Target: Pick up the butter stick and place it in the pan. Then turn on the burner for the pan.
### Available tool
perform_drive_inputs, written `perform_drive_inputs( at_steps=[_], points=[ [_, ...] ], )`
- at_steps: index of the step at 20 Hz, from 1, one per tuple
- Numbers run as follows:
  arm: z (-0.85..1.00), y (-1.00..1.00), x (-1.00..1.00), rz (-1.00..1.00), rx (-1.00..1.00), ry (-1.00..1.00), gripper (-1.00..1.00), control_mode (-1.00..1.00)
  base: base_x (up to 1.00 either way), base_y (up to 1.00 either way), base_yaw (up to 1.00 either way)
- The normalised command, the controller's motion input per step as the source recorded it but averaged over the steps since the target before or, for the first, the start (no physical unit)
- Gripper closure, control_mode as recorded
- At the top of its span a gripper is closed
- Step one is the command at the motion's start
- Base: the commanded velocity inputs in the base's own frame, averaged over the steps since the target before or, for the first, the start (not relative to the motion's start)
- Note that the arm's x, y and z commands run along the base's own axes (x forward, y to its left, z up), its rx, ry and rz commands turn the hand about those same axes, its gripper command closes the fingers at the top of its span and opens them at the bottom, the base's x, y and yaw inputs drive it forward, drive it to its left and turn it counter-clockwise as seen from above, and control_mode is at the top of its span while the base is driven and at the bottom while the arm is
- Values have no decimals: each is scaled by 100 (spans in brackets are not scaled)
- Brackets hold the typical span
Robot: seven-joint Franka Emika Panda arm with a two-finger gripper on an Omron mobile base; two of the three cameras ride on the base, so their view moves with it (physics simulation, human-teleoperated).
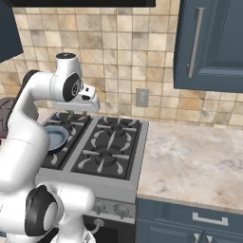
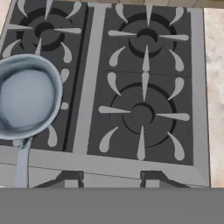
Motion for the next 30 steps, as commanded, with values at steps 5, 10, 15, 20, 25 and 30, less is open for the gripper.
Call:
perform_drive_inputs(
  at_steps=[5, 10, 15, 20, 25, 30],
  points=[
    [0, 1, -9, 0, 0, 0, -100, -100, 0, 0, 0],
    [1, 37, -40, 7, 0, 0, -100, -100, 0, 0, 0],
    [3, 71, -58, 15, 0, 0, -100, -100, 0, 0, 0],
    [8, 79, -51, 19, 0, 7, -100, -100, 0, 0, 0],
    [1, 79, -43, 17, 0, 6, -100, -100, 0, 0, 0],
    [0, 71, -35, 16, 0, 1, -100, -100, 0, 0, 0]
  ],
)
